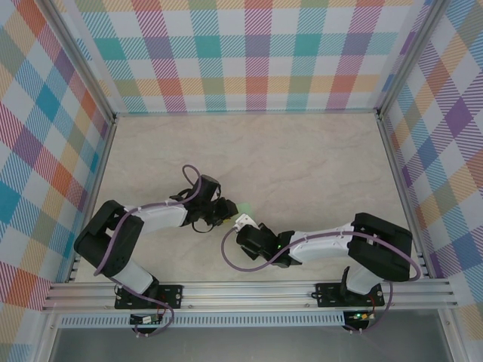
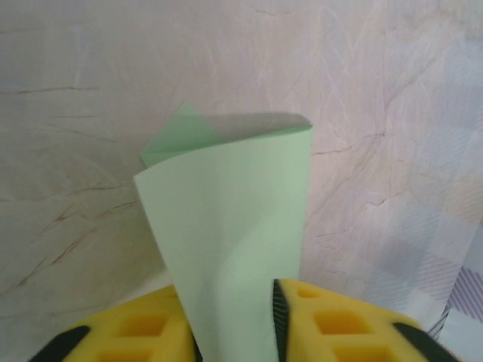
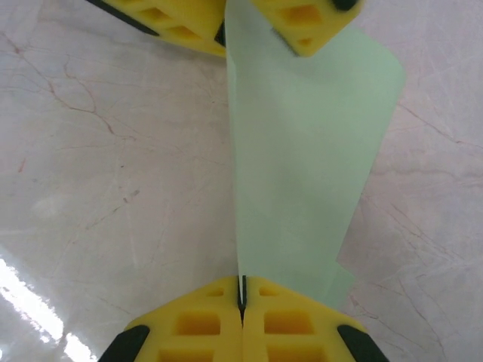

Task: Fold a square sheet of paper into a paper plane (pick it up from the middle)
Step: Fold the wing for the fifth time at the center of the table.

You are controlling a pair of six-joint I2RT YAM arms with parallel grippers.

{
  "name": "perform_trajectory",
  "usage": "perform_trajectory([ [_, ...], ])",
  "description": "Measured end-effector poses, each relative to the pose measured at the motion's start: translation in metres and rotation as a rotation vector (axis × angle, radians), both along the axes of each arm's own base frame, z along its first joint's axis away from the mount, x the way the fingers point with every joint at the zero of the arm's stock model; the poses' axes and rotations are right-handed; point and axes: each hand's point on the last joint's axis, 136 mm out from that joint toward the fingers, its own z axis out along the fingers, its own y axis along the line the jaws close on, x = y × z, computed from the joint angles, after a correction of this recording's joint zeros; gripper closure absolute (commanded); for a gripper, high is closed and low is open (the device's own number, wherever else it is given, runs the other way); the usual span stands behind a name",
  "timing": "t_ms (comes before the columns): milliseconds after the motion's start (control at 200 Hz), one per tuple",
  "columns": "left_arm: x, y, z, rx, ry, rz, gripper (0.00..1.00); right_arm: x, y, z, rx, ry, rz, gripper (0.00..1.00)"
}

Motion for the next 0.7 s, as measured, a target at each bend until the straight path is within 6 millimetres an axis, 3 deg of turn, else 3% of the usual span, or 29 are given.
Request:
perform_trajectory([
  [235,0.004,0.004,0.013,0.030,-0.016,0.010,0.56,-0.001,0.002,0.007,0.094,0.047,0.012,0.99],
  [335,0.002,0.007,0.008,0.056,0.011,0.012,0.64,0.000,0.004,0.009,0.112,0.052,0.013,0.97],
  [530,0.000,0.011,-0.003,0.108,0.060,0.018,0.92,-0.002,0.005,0.009,0.122,0.061,0.019,0.87],
  [705,0.002,0.013,-0.001,0.127,0.062,0.023,0.97,-0.004,0.001,0.004,0.107,0.068,0.018,0.83],
])
